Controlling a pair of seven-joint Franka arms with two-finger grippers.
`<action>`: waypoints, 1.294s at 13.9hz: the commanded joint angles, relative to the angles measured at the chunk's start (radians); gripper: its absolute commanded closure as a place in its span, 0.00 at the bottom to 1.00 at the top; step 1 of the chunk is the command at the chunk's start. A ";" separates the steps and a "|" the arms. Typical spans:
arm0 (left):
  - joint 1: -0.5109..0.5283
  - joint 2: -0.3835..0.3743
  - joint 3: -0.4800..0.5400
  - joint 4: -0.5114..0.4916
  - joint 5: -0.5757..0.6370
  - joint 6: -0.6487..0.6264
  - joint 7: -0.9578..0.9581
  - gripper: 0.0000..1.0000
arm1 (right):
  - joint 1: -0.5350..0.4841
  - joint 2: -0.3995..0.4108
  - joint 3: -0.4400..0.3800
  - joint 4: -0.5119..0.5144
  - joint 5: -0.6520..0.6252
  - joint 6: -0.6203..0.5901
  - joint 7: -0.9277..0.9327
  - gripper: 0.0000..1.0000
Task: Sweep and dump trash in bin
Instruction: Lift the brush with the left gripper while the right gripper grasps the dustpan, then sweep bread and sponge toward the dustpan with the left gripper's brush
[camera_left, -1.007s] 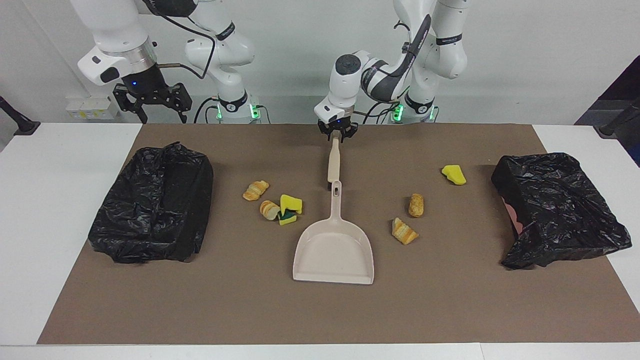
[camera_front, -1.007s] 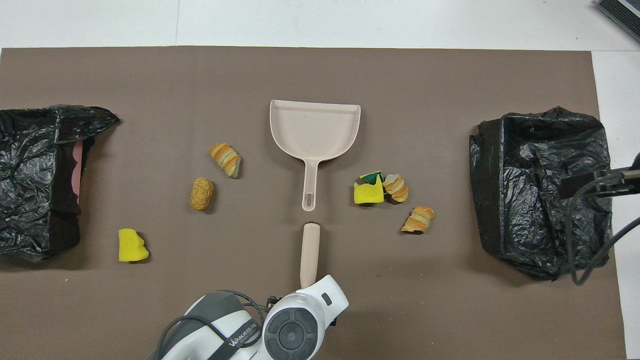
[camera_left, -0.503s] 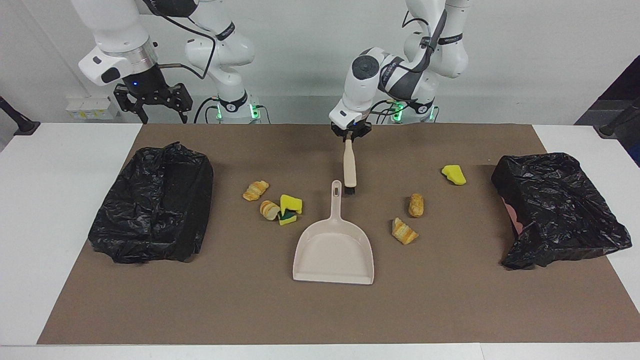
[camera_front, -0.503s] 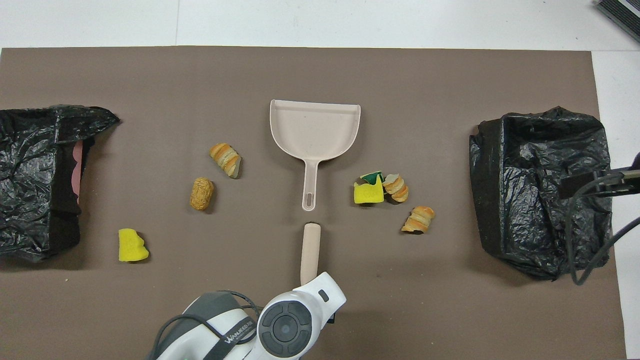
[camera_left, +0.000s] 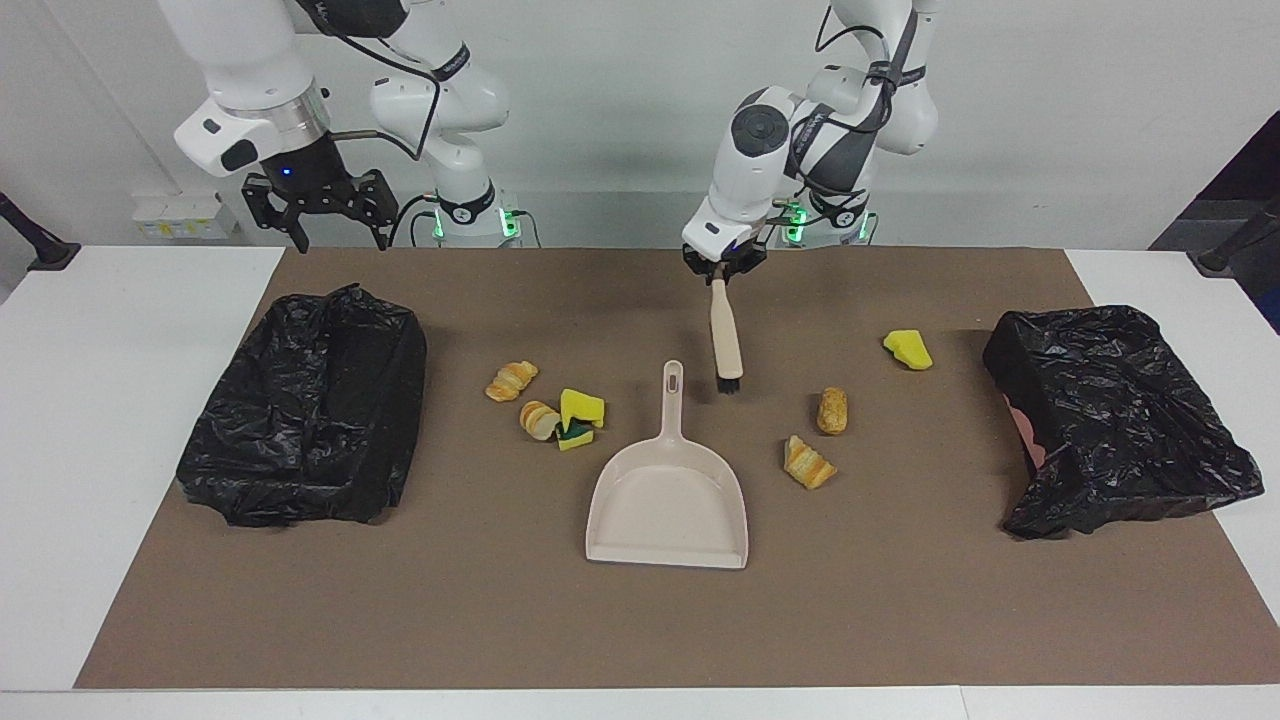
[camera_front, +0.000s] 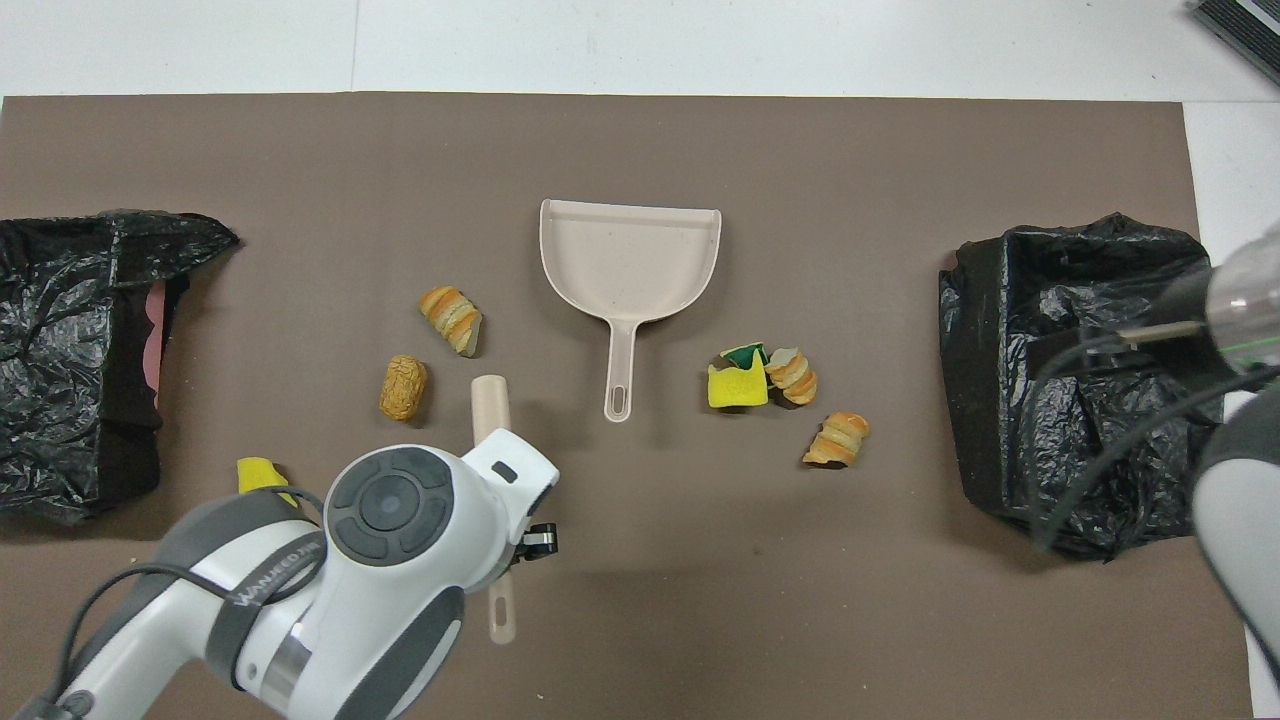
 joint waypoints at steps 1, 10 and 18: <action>0.120 -0.005 -0.012 0.002 0.029 -0.064 -0.047 1.00 | -0.003 0.213 0.099 0.133 -0.025 0.082 0.187 0.00; 0.329 -0.167 -0.014 -0.218 0.132 -0.180 -0.045 1.00 | 0.133 0.427 0.238 0.130 -0.201 0.307 0.587 0.00; 0.317 -0.109 -0.017 -0.283 0.068 0.129 0.185 1.00 | 0.135 0.431 0.262 0.061 -0.283 0.328 0.573 0.27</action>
